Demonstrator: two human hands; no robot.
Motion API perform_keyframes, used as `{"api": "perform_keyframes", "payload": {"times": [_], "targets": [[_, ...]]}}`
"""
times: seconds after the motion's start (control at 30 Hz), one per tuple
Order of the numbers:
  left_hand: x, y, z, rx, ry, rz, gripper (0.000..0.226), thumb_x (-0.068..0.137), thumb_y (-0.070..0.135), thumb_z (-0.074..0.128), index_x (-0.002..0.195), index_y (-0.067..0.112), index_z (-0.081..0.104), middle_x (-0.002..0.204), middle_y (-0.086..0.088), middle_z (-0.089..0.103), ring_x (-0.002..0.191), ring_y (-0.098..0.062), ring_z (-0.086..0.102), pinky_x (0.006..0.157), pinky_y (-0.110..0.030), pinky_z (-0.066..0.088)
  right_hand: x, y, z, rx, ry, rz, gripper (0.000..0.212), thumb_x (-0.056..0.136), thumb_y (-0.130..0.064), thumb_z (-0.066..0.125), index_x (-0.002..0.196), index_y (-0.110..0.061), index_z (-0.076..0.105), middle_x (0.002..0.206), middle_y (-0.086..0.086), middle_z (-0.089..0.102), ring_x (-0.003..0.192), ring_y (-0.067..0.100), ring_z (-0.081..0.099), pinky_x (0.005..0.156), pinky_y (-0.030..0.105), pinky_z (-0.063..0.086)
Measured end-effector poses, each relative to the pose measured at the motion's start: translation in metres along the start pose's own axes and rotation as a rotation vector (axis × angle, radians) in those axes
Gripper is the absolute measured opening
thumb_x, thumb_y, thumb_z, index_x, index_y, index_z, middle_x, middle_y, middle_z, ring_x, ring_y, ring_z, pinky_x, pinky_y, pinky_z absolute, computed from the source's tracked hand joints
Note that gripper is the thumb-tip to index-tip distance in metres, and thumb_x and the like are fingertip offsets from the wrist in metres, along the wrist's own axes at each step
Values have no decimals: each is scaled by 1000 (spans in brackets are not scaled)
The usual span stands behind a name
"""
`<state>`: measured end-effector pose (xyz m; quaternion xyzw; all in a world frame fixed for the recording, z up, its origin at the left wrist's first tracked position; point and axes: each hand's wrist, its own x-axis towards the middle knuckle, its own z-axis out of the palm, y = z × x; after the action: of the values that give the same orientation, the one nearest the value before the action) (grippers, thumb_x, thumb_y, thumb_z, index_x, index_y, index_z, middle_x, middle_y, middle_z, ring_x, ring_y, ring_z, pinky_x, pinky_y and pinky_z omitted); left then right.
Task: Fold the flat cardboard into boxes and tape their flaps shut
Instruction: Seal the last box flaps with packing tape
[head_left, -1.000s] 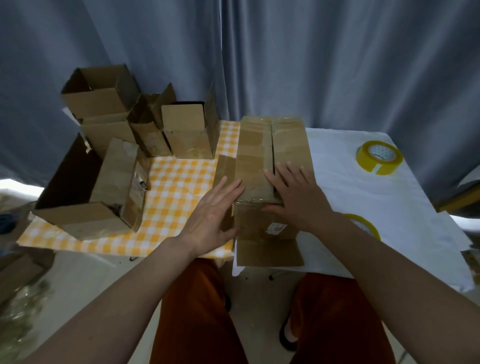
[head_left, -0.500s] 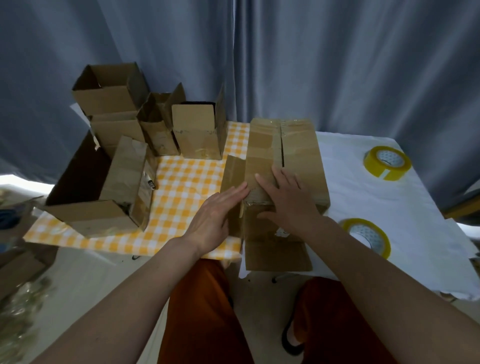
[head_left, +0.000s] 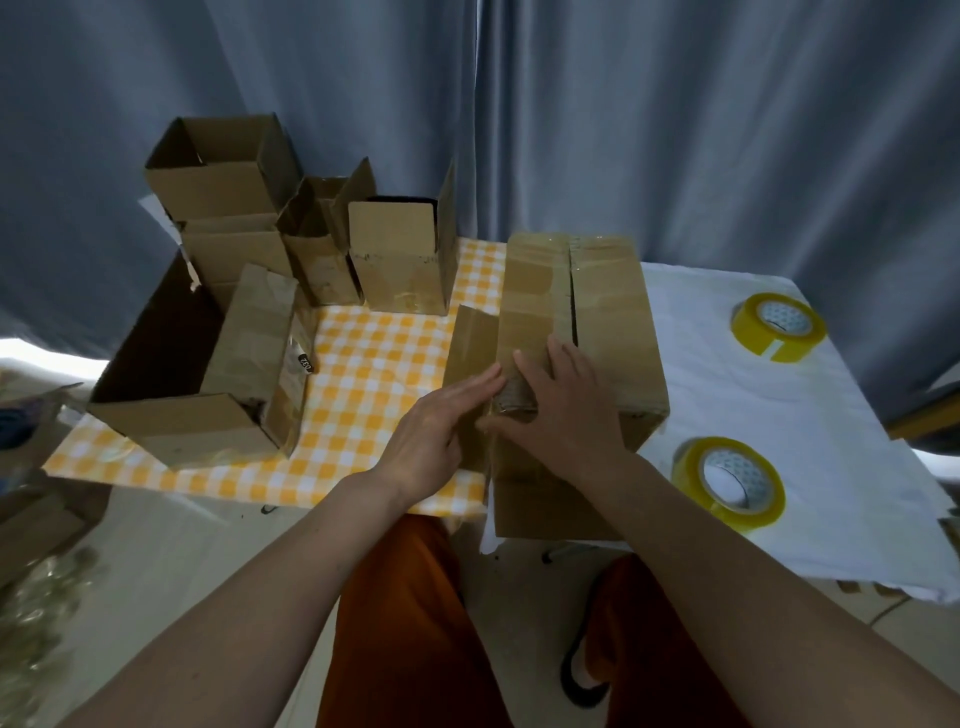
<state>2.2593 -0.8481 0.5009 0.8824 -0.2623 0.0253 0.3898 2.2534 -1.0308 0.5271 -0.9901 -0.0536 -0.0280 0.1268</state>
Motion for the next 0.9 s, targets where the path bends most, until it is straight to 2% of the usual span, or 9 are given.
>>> {"api": "perform_keyframes", "payload": {"times": [0.1,0.2,0.27,0.33,0.4,0.47,0.6,0.8,0.9], "targets": [[0,1,1,-56,-11,-29,93,73,-27,39,146,31,36,153,11,32,142,-6,27,114,-28,31,0,0,4,-68,61,-14,85,81,-70,46,148,-27,17,158,13,9,145,28,5,115,43,10],[-2,2,3,-156,-1,-73,93,80,-24,40,150,33,20,152,16,29,142,-1,23,115,-26,28,1,-1,8,-104,113,-8,81,81,-67,50,146,-26,23,155,14,18,144,29,14,114,43,16],[-9,10,12,-223,157,-156,84,84,-21,40,150,25,19,150,12,32,141,-2,26,115,-20,26,1,-5,11,-112,157,16,77,78,-64,54,140,-25,30,152,16,27,141,31,21,111,44,22],[-20,19,24,-240,417,-232,68,85,-21,39,144,13,36,140,3,45,133,-8,41,110,-16,32,2,-10,15,-128,192,40,73,74,-61,58,132,-23,35,147,17,34,138,32,29,108,45,27],[-28,30,37,-235,537,-245,54,88,-18,40,134,8,50,128,2,54,122,-7,51,104,-17,40,3,-11,18,-132,206,55,70,74,-60,56,129,-22,37,145,18,36,136,33,31,107,46,30],[-30,43,45,-315,468,-256,43,95,-8,43,134,9,52,130,2,56,120,1,50,102,-17,42,3,-9,19,-148,200,48,72,78,-63,50,134,-19,37,147,19,34,137,34,30,108,45,29],[-23,58,49,-523,308,-243,42,101,15,41,143,21,36,140,13,46,128,9,40,104,-13,35,-3,3,15,-139,113,-45,79,84,-61,38,147,-14,26,154,20,22,143,33,19,113,44,21],[10,64,51,-714,187,-442,55,101,36,36,151,15,27,151,-3,38,138,-13,36,115,-37,30,-7,7,10,-208,22,-140,84,90,-49,51,151,-13,5,158,18,4,146,31,1,115,39,4],[37,64,52,-543,268,-612,53,103,36,32,148,8,30,147,-12,42,136,-26,39,113,-46,31,-8,3,5,-238,-13,-218,87,88,-54,47,150,-10,5,158,18,2,146,31,-2,115,39,-6]]}}
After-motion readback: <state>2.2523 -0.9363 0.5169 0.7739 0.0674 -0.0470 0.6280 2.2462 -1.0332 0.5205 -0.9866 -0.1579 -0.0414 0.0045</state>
